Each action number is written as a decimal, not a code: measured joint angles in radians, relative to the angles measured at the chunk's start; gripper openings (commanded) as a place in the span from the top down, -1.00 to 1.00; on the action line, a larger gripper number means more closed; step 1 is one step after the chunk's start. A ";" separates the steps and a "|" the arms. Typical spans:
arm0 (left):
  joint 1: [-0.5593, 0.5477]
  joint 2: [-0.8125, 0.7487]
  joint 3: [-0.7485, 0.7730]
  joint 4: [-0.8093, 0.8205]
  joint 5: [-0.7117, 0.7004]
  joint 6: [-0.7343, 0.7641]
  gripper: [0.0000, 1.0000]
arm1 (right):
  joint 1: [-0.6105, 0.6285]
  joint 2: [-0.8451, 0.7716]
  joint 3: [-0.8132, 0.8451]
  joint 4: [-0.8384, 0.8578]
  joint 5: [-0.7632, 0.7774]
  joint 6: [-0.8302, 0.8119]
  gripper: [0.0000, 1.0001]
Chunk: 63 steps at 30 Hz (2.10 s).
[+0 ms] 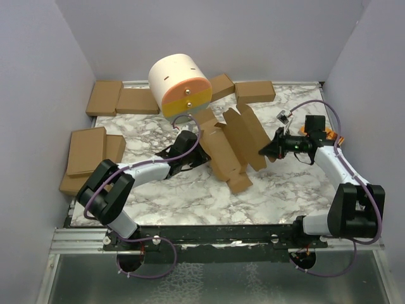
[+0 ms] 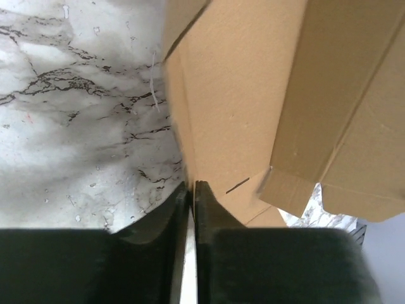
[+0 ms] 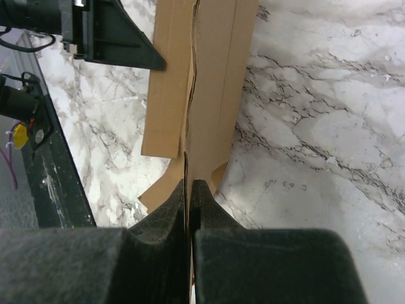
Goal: Fold the paper box
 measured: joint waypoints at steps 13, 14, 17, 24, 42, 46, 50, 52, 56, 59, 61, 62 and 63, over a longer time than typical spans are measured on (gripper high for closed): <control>0.004 -0.010 -0.063 0.115 0.050 -0.011 -0.06 | 0.000 0.042 0.000 -0.001 0.047 -0.003 0.98; 0.008 -0.016 -0.082 0.144 0.066 -0.010 -0.08 | 0.000 0.043 0.000 -0.001 0.048 -0.003 0.98; 0.023 -0.042 -0.136 0.228 0.114 -0.005 -0.28 | 0.000 0.043 0.000 -0.001 0.053 -0.003 0.98; 0.068 -0.121 -0.227 0.399 0.215 0.021 -0.72 | 0.000 0.043 0.000 -0.001 0.062 0.009 0.98; 0.180 -0.241 -0.310 0.517 0.409 0.129 -0.45 | -0.007 0.048 0.000 0.000 0.056 0.040 0.98; 0.197 -0.267 -0.345 0.511 0.425 0.134 -0.30 | -0.019 0.063 0.000 0.001 0.036 0.052 0.98; 0.220 -0.283 -0.362 0.515 0.447 0.128 0.00 | -0.038 0.080 0.000 0.007 -0.003 0.066 0.98; 0.230 -0.283 -0.364 0.523 0.457 0.125 -0.02 | -0.045 0.084 0.000 0.012 -0.020 0.074 0.98; 0.241 -0.283 -0.366 0.539 0.487 0.122 -0.15 | -0.055 0.084 0.000 0.025 -0.046 0.088 0.98; 0.253 -0.289 -0.366 0.539 0.510 0.122 -0.19 | -0.064 0.084 0.000 0.034 -0.063 0.098 0.98; 0.259 -0.301 -0.368 0.541 0.523 0.123 -0.19 | -0.071 0.084 0.000 0.041 -0.072 0.104 0.98; 0.262 -0.308 -0.370 0.544 0.528 0.122 -0.18 | -0.074 0.084 0.000 0.043 -0.076 0.107 0.98; 0.265 -0.315 -0.374 0.549 0.535 0.122 -0.18 | -0.077 0.084 0.000 0.045 -0.079 0.108 0.98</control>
